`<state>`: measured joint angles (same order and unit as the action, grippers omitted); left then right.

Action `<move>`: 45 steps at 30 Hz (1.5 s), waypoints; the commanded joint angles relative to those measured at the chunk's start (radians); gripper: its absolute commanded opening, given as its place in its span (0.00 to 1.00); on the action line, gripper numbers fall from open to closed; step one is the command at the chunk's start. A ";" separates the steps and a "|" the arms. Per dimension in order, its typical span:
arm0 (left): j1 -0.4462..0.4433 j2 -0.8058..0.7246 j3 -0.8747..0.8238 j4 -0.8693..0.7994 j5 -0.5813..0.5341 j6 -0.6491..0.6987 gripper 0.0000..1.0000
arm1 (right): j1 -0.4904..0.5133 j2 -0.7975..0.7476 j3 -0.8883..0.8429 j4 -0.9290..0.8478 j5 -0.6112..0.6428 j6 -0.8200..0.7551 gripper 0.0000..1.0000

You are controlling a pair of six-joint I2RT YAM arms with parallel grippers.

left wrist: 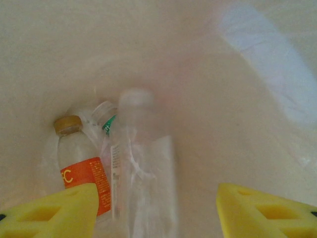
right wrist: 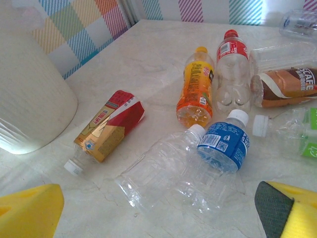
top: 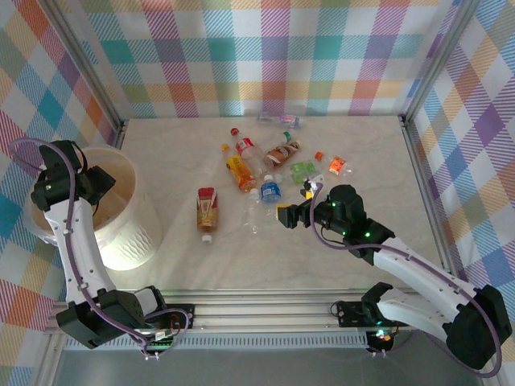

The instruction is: Put the plastic bottles in the bin

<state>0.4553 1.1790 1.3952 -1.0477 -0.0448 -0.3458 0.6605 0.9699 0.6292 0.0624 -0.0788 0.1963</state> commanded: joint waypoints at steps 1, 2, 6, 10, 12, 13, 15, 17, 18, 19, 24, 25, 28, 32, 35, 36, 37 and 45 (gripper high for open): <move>0.023 -0.001 -0.004 -0.001 -0.002 0.019 0.67 | 0.000 0.006 -0.003 0.009 0.010 -0.019 1.00; 0.022 0.000 -0.002 -0.004 -0.002 0.022 0.68 | 0.000 0.006 -0.003 0.008 0.012 -0.020 1.00; 0.023 -0.005 0.018 -0.022 -0.003 0.029 0.74 | 0.001 0.008 -0.005 0.007 0.013 -0.018 1.00; 0.022 -0.033 0.037 -0.042 0.010 0.028 0.80 | 0.001 0.010 -0.006 0.007 0.014 -0.015 1.00; 0.023 -0.050 0.047 -0.048 0.036 0.024 0.84 | 0.001 0.013 -0.006 0.010 0.017 -0.015 1.00; 0.021 -0.060 0.054 -0.052 0.051 0.021 0.86 | 0.001 0.016 -0.006 0.011 0.021 -0.014 1.00; 0.019 -0.077 0.071 -0.060 0.076 0.011 0.89 | 0.001 0.022 -0.006 0.014 0.036 -0.007 1.00; 0.014 -0.097 0.087 -0.061 0.096 0.002 0.92 | 0.001 0.033 -0.006 0.013 0.081 0.017 1.00; 0.012 -0.107 0.096 -0.060 0.111 -0.005 0.93 | 0.000 0.040 -0.006 0.007 0.115 0.042 1.00; 0.010 -0.117 0.104 -0.054 0.131 -0.013 0.95 | 0.001 0.048 -0.005 0.000 0.150 0.066 1.00; -0.010 -0.161 0.118 0.009 0.259 -0.041 1.00 | 0.001 0.102 0.016 -0.076 0.282 0.196 1.00; -0.021 -0.172 0.114 0.037 0.291 -0.047 1.00 | -0.001 0.117 0.023 -0.087 0.286 0.215 1.00; -0.074 -0.191 0.107 0.097 0.350 -0.059 1.00 | -0.002 0.158 0.037 -0.099 0.259 0.241 1.00; -0.177 -0.176 0.105 0.156 0.409 -0.067 1.00 | -0.003 0.211 0.064 -0.117 0.239 0.290 1.00; -0.306 -0.154 0.108 0.194 0.392 -0.060 1.00 | -0.002 0.231 0.058 -0.099 0.238 0.354 1.00; -0.353 -0.145 0.108 0.210 0.379 -0.059 1.00 | -0.003 0.237 0.053 -0.086 0.237 0.376 1.00; -0.399 -0.136 0.104 0.232 0.370 -0.059 1.00 | -0.002 0.246 0.047 -0.074 0.230 0.388 1.00; -0.645 -0.048 0.074 0.378 0.279 -0.072 1.00 | -0.002 0.345 0.086 -0.066 0.154 0.415 1.00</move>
<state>-0.1406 1.1187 1.4879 -0.7616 0.2749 -0.4046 0.6605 1.2892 0.6720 -0.0345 0.1181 0.5808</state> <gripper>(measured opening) 0.997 0.996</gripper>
